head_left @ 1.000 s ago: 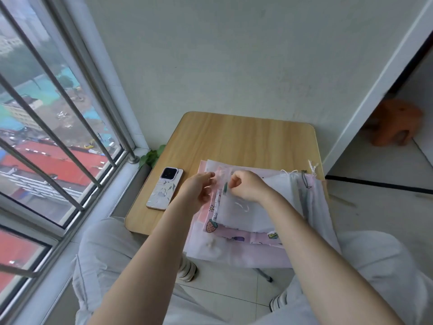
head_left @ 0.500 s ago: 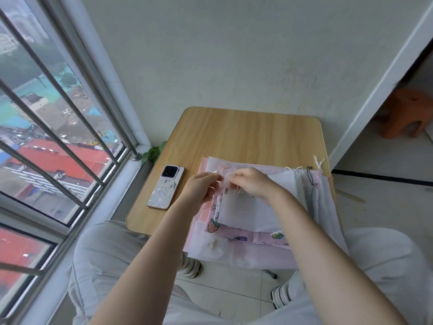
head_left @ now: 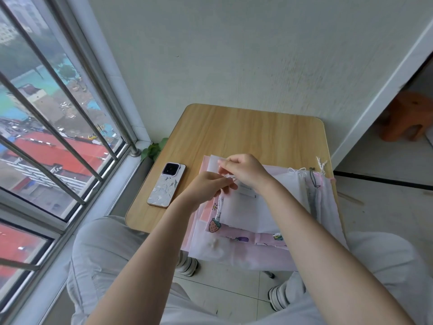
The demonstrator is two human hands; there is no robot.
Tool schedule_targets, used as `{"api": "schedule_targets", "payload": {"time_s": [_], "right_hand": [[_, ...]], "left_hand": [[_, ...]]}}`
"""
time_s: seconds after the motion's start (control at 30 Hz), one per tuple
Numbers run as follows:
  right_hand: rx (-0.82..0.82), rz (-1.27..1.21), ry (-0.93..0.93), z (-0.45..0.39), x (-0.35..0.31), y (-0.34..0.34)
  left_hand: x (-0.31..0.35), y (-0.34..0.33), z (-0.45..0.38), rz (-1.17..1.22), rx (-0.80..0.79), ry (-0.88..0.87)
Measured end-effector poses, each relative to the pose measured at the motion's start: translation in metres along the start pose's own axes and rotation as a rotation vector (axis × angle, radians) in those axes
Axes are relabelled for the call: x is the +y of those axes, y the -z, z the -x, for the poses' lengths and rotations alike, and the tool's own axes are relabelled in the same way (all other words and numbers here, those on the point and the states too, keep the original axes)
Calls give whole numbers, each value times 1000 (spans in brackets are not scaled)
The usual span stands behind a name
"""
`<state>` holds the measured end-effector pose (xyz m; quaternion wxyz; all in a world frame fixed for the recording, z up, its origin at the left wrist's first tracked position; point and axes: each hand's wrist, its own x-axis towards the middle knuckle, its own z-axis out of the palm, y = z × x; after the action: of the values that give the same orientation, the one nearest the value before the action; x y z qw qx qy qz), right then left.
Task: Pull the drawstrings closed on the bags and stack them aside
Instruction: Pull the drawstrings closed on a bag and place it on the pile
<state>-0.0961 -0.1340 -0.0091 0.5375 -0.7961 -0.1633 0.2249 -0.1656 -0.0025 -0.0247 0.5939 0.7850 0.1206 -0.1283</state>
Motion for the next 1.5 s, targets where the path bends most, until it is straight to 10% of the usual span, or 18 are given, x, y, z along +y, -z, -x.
{"api": "schedule_targets", "payload": {"time_s": [1.13,1.5], "right_hand": [[-15,93,-140,22,9,8],[33,162,12,13,7,5]], "left_hand": [[-20,-1,-8,579,180,114],[-13,1,-5,76,225,-167]]}}
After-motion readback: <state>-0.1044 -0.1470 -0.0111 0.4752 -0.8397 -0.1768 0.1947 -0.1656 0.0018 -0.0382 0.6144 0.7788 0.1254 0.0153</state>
